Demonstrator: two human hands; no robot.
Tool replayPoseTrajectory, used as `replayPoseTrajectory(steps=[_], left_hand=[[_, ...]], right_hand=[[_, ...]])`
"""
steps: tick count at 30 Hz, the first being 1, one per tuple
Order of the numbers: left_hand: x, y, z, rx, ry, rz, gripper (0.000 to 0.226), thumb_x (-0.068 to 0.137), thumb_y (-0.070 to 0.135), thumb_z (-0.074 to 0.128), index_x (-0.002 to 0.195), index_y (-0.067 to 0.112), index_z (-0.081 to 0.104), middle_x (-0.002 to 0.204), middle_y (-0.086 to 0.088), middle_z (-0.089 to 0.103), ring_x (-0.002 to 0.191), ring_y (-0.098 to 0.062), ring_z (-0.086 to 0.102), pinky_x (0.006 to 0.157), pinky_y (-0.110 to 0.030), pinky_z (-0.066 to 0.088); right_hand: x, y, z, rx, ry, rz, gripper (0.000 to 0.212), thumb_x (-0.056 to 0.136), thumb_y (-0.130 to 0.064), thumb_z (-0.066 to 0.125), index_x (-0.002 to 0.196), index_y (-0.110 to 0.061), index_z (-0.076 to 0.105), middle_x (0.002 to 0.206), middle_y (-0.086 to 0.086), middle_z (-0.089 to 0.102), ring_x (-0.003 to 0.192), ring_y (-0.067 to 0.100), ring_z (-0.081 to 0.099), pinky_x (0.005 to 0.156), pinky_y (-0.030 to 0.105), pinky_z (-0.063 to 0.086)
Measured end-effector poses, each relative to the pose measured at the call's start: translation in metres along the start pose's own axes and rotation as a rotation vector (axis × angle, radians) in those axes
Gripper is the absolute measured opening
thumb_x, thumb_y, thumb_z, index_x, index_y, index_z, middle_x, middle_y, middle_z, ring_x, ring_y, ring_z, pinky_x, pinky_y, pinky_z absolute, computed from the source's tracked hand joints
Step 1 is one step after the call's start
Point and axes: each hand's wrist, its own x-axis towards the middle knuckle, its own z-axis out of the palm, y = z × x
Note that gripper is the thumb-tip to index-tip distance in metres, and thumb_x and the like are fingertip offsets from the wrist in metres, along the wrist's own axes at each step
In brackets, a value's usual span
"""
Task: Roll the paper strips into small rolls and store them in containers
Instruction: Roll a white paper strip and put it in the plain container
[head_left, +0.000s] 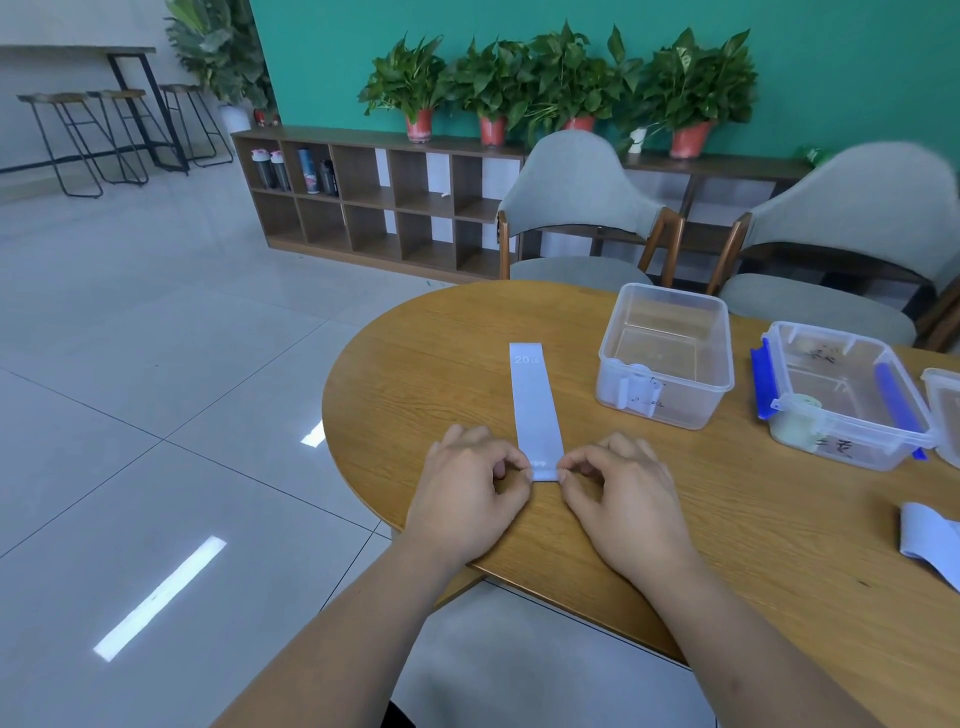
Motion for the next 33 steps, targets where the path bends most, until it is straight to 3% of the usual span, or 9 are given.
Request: replayPoseTrajectory(steps=[3, 21, 26, 33], left_hand=[[-0.0005, 0.0005, -0.0009, 0.013, -0.014, 0.001, 0.015, 0.084, 0.043, 0.071, 0.099, 0.039, 0.075, 0.079, 0.017, 0.053, 0.09, -0.005, 0.045, 0.084, -0.033, 0.044], [-0.0011, -0.0008, -0.0003, 0.016, 0.0, -0.029, 0.008, 0.09, 0.046, 0.07, 0.095, 0.042, 0.076, 0.082, 0.018, 0.057, 0.095, -0.004, 0.046, 0.085, -0.032, 0.041], [-0.0012, -0.0007, -0.001, -0.049, -0.011, -0.017, 0.008, 0.091, 0.038, 0.074, 0.097, 0.04, 0.07, 0.086, 0.024, 0.063, 0.098, 0.0, 0.05, 0.09, -0.031, 0.045], [0.0036, 0.0055, -0.0002, -0.022, -0.026, -0.03, 0.005, 0.095, 0.032, 0.073, 0.094, 0.036, 0.077, 0.088, 0.02, 0.069, 0.096, -0.007, 0.05, 0.087, -0.03, 0.046]], right_hand=[[0.0002, 0.0012, 0.0005, -0.007, -0.009, 0.001, 0.013, 0.085, -0.041, 0.077, 0.098, -0.041, 0.074, 0.088, -0.019, 0.056, 0.092, 0.008, 0.051, 0.081, 0.04, 0.05], [0.0011, 0.0001, -0.0013, 0.007, -0.035, 0.026, 0.004, 0.089, -0.045, 0.07, 0.09, -0.042, 0.071, 0.091, -0.02, 0.056, 0.096, 0.008, 0.051, 0.086, 0.041, 0.048], [0.0013, 0.0, -0.0002, 0.02, -0.005, 0.005, 0.008, 0.088, -0.043, 0.073, 0.096, -0.04, 0.073, 0.088, -0.02, 0.058, 0.094, 0.008, 0.055, 0.084, 0.042, 0.05], [0.0005, -0.0049, -0.0021, -0.04, 0.007, -0.081, 0.003, 0.094, -0.035, 0.07, 0.097, -0.036, 0.072, 0.084, -0.018, 0.061, 0.088, 0.011, 0.055, 0.077, 0.04, 0.051]])
